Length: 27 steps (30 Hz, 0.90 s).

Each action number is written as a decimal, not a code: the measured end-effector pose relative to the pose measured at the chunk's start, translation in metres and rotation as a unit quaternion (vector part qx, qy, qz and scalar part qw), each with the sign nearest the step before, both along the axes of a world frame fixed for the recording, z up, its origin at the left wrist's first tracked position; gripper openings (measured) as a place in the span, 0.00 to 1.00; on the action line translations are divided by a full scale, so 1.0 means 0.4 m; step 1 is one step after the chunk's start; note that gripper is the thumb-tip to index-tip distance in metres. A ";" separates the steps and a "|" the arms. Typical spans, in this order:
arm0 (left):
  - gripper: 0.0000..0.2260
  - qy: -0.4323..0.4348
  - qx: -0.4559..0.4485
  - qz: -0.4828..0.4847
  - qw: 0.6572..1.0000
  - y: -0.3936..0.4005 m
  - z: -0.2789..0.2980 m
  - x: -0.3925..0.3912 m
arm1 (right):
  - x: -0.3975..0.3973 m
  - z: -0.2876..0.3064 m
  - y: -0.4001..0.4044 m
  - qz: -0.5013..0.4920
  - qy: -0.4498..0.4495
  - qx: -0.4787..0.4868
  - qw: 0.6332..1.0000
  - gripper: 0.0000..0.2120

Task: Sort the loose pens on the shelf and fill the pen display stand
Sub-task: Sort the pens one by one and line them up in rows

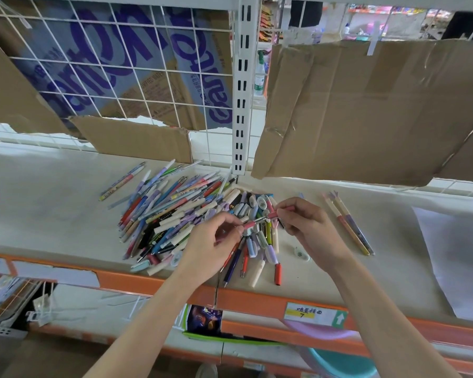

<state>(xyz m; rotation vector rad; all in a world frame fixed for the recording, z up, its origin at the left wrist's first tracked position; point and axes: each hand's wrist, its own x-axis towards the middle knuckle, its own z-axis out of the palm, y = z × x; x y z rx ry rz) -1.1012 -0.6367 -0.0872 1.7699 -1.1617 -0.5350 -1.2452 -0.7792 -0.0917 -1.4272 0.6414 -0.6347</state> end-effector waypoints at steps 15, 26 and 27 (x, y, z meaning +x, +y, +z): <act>0.05 0.036 -0.013 0.005 0.999 0.004 -0.001 -0.005 | 0.003 0.020 0.003 -0.006 -0.013 -0.002 1.000 0.07; 0.05 0.071 -0.013 0.016 0.997 0.003 -0.001 0.016 | 0.002 0.028 -0.002 0.012 0.056 -0.089 0.994 0.08; 0.05 0.072 -0.013 0.014 0.997 0.003 -0.002 0.017 | 0.002 0.028 -0.003 0.010 0.055 -0.091 0.994 0.07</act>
